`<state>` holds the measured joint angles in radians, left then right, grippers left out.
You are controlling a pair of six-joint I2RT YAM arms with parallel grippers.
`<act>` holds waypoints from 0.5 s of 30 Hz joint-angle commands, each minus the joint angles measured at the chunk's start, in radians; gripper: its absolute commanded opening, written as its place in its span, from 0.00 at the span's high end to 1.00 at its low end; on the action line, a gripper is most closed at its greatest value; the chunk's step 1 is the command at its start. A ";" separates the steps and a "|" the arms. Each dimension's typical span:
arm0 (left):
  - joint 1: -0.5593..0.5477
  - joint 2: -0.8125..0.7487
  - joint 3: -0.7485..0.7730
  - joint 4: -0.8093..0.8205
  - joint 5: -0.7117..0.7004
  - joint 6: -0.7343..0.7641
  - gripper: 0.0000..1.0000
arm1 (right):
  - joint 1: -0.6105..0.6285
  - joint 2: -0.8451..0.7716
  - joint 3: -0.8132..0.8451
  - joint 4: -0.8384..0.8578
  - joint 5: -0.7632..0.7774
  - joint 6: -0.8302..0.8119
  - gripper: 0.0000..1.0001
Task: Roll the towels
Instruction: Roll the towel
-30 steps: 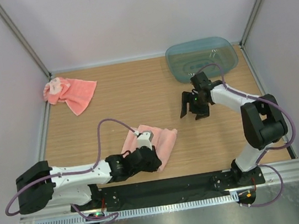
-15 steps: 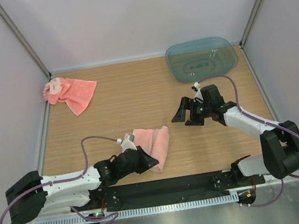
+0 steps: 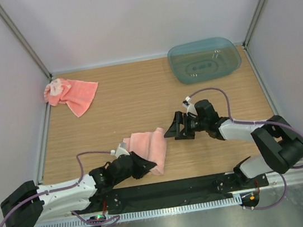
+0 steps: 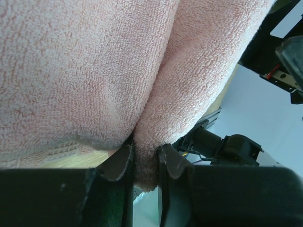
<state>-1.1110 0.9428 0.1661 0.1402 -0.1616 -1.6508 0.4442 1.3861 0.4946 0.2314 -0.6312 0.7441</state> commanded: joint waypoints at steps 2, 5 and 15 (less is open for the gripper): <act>0.013 0.040 -0.063 -0.122 0.039 -0.060 1.00 | 0.056 0.077 -0.010 0.174 0.030 0.026 0.06; 0.017 0.050 -0.079 -0.099 0.050 -0.073 1.00 | 0.079 0.146 -0.005 0.215 0.057 0.029 0.06; 0.046 0.067 -0.100 -0.070 0.073 -0.064 1.00 | 0.177 0.346 0.022 0.422 0.082 0.101 0.12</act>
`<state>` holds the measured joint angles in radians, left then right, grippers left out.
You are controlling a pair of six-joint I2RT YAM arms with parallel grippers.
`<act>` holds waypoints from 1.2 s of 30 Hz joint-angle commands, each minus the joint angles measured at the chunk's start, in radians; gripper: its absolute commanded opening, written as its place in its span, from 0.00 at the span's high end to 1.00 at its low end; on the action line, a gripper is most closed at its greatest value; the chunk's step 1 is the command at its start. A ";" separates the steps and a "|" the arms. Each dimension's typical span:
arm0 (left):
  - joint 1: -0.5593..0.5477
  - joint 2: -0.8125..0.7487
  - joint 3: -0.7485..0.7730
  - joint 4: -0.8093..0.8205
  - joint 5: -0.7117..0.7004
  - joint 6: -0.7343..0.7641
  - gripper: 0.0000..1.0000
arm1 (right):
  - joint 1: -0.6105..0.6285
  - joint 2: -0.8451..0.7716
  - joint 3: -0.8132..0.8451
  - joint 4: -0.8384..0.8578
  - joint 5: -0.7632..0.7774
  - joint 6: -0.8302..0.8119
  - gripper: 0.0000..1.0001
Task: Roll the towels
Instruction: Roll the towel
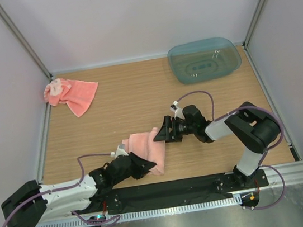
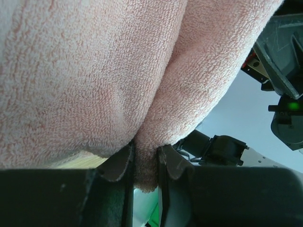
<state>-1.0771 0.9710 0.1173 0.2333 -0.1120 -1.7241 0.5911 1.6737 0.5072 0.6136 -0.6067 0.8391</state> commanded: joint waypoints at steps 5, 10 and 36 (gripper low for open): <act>0.034 0.018 -0.065 -0.170 0.038 0.032 0.99 | 0.081 0.132 0.020 0.115 0.071 0.038 0.28; 0.042 -0.009 -0.041 -0.273 0.028 0.081 0.81 | 0.104 0.167 0.024 0.158 0.093 0.083 0.55; -0.228 0.213 0.729 -0.877 -0.490 0.845 0.43 | 0.104 -0.088 0.364 -0.991 0.502 -0.184 0.64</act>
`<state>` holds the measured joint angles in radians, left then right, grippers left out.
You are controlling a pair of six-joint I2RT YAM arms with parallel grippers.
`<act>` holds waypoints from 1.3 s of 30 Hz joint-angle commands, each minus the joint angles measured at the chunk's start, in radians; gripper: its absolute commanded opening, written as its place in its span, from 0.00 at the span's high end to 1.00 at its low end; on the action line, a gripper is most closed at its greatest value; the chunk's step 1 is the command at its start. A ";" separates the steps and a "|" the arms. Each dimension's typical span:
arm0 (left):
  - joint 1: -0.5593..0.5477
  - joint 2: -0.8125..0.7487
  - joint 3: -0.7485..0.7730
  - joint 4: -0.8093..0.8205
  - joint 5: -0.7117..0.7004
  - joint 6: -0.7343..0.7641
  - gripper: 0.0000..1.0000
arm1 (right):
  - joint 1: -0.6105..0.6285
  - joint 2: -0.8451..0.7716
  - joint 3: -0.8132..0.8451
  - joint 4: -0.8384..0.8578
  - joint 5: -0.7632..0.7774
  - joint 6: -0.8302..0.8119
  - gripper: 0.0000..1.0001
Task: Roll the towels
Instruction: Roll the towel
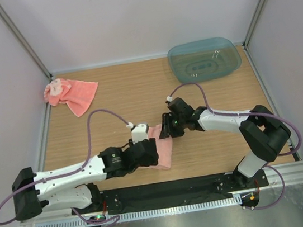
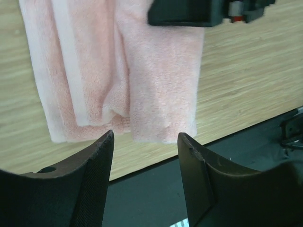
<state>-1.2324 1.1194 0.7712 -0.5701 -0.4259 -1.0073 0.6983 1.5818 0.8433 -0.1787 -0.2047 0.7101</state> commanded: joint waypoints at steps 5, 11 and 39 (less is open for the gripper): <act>-0.174 0.302 0.265 -0.140 -0.306 0.133 0.45 | -0.003 0.021 0.056 -0.234 0.100 -0.058 0.65; -0.228 0.569 0.437 -0.224 -0.384 0.090 0.43 | -0.003 0.023 0.053 -0.235 0.087 -0.061 0.65; -0.222 0.626 0.231 -0.097 -0.252 -0.019 0.66 | -0.020 0.099 0.074 -0.229 -0.005 -0.093 0.38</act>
<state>-1.4593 1.7611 1.0527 -0.6838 -0.7219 -0.9951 0.6903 1.6409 0.9257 -0.3244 -0.2276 0.6666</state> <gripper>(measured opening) 0.408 0.615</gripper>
